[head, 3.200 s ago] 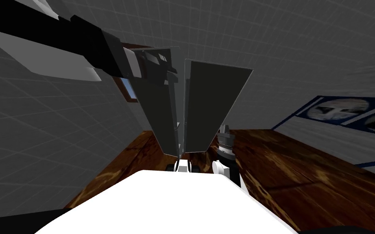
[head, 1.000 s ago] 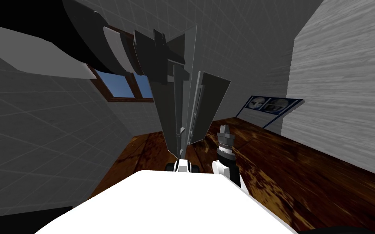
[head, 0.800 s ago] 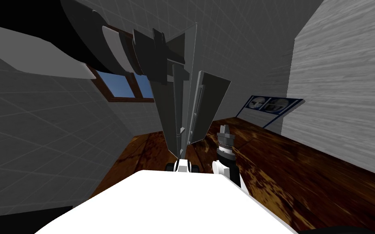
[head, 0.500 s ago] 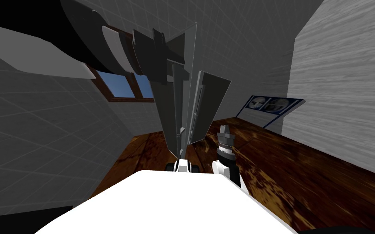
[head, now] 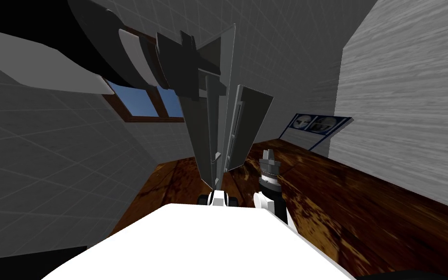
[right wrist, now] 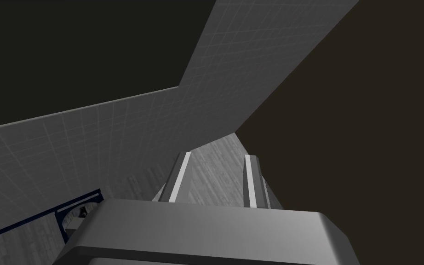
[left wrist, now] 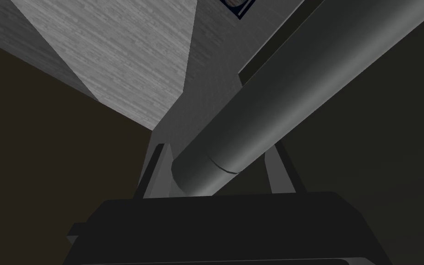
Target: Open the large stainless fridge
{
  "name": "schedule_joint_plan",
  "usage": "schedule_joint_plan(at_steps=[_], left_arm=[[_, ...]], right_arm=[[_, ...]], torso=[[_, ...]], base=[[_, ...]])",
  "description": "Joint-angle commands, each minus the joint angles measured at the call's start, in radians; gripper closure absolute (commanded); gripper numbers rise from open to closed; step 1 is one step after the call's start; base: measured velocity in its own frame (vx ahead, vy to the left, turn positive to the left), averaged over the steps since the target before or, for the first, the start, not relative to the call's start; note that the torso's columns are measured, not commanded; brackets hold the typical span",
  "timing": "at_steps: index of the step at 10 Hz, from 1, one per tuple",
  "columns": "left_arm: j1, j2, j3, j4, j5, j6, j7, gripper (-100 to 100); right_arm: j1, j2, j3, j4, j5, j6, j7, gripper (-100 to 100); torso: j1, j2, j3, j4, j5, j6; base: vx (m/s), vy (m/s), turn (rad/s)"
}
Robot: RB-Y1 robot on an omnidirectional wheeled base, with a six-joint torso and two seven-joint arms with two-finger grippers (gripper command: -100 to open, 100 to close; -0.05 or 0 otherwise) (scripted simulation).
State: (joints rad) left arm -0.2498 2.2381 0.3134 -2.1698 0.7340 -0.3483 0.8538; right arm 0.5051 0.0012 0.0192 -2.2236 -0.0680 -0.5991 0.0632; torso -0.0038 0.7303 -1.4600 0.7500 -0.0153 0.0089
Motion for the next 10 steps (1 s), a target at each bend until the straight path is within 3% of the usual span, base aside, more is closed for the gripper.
schedule_joint_plan(at_steps=[1, 9, 10], left_arm=[[-0.003, -0.005, 0.031, -0.026, 0.008, -0.035, -0.005, 100], [-0.003, -0.005, 0.031, -0.026, 0.008, -0.035, -0.005, 100], [0.004, -0.011, 0.044, -0.024, 0.018, -0.03, -0.016, 100]], right_arm=[[0.0, 0.0, 0.0, 0.0, 0.0, 0.0, 0.0, 0], [0.0, 0.0, 0.0, 0.0, 0.0, 0.0, 0.0, 0], [0.0, 0.0, 0.0, 0.0, 0.0, 0.0, 0.0, 0]], torso=[[0.0, -0.001, 0.005, 0.002, -0.001, -0.001], [-0.002, -0.002, 0.008, 0.003, -0.001, 0.0], [-0.003, -0.003, 0.008, 0.003, -0.001, -0.001]], base=[[-0.074, 0.106, -0.023], [-0.005, 0.005, 0.006], [-0.027, 0.066, -0.136]])
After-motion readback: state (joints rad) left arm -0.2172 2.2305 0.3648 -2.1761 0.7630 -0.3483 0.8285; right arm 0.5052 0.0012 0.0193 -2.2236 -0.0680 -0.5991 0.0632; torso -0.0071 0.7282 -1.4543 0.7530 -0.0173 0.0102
